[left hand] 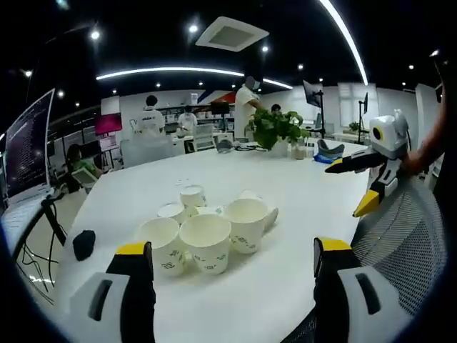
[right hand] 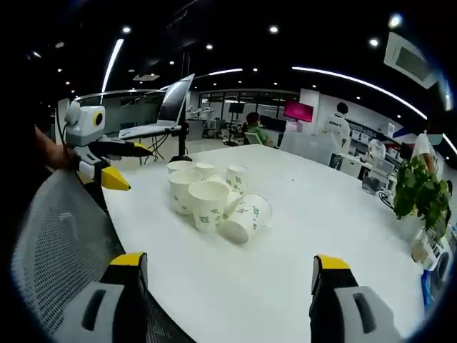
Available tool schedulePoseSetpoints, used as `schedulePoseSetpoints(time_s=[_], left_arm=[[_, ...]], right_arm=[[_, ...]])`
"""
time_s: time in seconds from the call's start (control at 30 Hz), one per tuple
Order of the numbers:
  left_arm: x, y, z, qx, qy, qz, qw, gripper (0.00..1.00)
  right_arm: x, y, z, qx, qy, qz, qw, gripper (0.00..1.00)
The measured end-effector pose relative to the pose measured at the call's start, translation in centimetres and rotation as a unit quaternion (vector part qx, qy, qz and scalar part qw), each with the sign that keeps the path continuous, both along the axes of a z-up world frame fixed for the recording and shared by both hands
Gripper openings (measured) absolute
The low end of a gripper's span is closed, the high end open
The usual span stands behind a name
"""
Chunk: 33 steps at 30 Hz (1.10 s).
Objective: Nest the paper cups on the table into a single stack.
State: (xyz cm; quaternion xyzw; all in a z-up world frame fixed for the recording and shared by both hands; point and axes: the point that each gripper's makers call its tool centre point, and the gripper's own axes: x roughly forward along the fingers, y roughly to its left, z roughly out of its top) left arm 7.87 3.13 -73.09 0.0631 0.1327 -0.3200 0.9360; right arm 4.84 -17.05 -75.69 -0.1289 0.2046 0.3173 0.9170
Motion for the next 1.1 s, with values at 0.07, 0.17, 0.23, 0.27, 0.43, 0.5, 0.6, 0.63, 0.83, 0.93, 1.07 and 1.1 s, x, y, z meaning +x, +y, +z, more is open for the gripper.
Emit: schedulePoseSetpoints(time_s=[0.07,0.17,0.23,0.27,0.43,0.5,0.6,0.63,0.83,0.93,1.07,1.1], left_arm=[[0.0,0.0,-0.01,0.0,0.0,0.0,1.0,0.93],[-0.02,0.0,-0.05,0.0,0.0,-0.001,1.0,0.93],[-0.02,0.01,-0.07,0.0,0.0,-0.001,1.0,0.93],[-0.02,-0.01,-0.07,0.0,0.0,-0.001,1.0,0.93],[-0.06,-0.07,-0.01,0.0,0.001,-0.001,1.0,0.93],[-0.07,-0.1,0.03,0.0,0.0,-0.001,1.0,0.93],[-0.08,-0.14,0.1,-0.001,0.0,-0.001,1.0,0.93],[-0.08,-0.16,0.14,-0.001,-0.001,-0.001,1.0,0.93],[-0.08,-0.13,0.16,0.0,-0.003,-0.002,1.0,0.93],[-0.09,-0.16,0.22,0.0,-0.003,-0.002,1.0,0.93],[-0.1,-0.2,0.32,-0.001,-0.004,-0.002,1.0,0.94],[-0.09,-0.19,0.35,-0.001,-0.005,-0.001,1.0,0.94]], right_arm=[[0.01,0.0,0.03,0.0,-0.001,0.0,1.0,0.97],[0.01,-0.01,0.03,0.0,-0.001,0.0,1.0,0.97],[0.01,-0.02,0.03,0.0,-0.001,-0.001,1.0,0.97],[0.03,-0.05,0.05,0.0,-0.002,-0.001,1.0,0.97],[0.06,-0.13,0.05,0.0,-0.002,-0.003,1.0,0.97],[0.07,-0.12,0.08,0.0,-0.003,-0.003,1.0,0.97],[0.07,-0.12,0.07,0.0,-0.003,-0.004,1.0,0.97],[0.07,-0.12,0.09,0.0,-0.003,-0.004,1.0,0.97],[0.07,-0.15,0.09,0.0,-0.003,-0.004,1.0,0.97],[0.07,-0.13,0.11,0.0,-0.004,-0.004,1.0,0.97],[0.05,-0.08,0.13,0.001,-0.004,-0.003,1.0,0.97],[0.05,-0.07,0.14,0.001,-0.003,-0.002,1.0,0.97]])
